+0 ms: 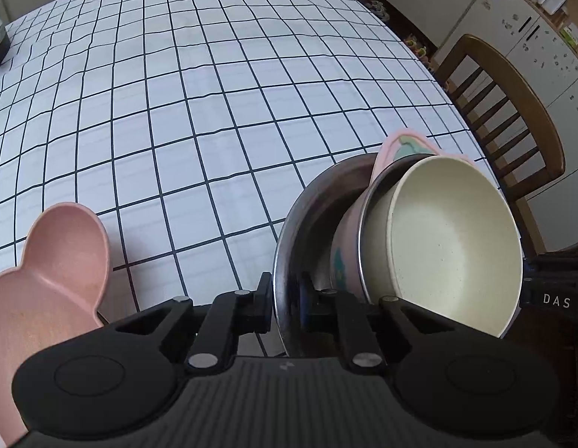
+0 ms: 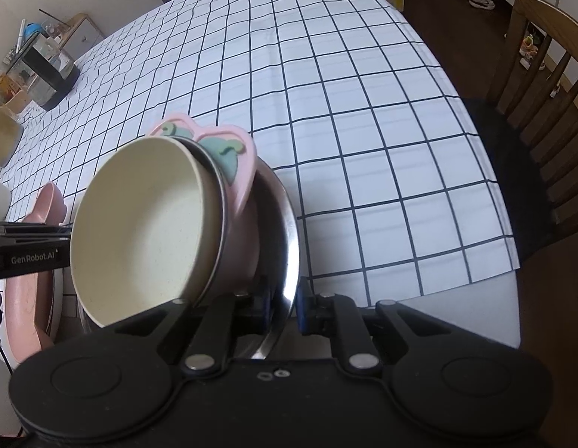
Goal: Organize plates and bowls
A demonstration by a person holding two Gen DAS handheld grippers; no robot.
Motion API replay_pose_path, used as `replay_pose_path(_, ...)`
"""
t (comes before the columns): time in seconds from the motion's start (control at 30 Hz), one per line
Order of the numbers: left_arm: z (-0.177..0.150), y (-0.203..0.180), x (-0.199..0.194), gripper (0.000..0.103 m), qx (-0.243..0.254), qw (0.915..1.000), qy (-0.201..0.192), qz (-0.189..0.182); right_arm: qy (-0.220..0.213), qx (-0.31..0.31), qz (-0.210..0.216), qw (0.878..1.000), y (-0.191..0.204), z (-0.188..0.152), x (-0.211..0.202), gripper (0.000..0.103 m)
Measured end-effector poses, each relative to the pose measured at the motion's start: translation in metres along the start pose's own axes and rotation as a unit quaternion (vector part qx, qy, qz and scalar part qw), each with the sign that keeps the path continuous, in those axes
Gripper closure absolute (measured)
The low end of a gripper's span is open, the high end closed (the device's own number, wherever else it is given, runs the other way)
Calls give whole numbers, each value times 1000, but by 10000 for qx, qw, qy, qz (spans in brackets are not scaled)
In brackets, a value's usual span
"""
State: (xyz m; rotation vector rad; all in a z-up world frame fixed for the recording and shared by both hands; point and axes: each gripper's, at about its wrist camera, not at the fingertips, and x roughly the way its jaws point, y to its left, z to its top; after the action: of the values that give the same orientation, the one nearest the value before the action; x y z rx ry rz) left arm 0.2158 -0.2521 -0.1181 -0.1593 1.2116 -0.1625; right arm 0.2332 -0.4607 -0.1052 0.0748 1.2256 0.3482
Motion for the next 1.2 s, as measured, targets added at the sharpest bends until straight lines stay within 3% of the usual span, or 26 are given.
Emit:
replay_pose_path(0.17,-2,7,-14,91,-149,9997,-57,-173,-79,61,-84,9999,5,-1,-11,90)
replay_pose_path(0.53,-5,36,-75,92,53,9991,-200,-367,-423,420,-130,9981,44,-10,-57,92)
replay_pose_path(0.87,-18,88,-125,91,165,9988,-440,-138,-703,369,-109,9968,111,-16,-70,92)
replay_pose_path(1.2,-45,154,-147,91,32,9988,-476,124,-672,123,29,9977,186,-24,-46,91)
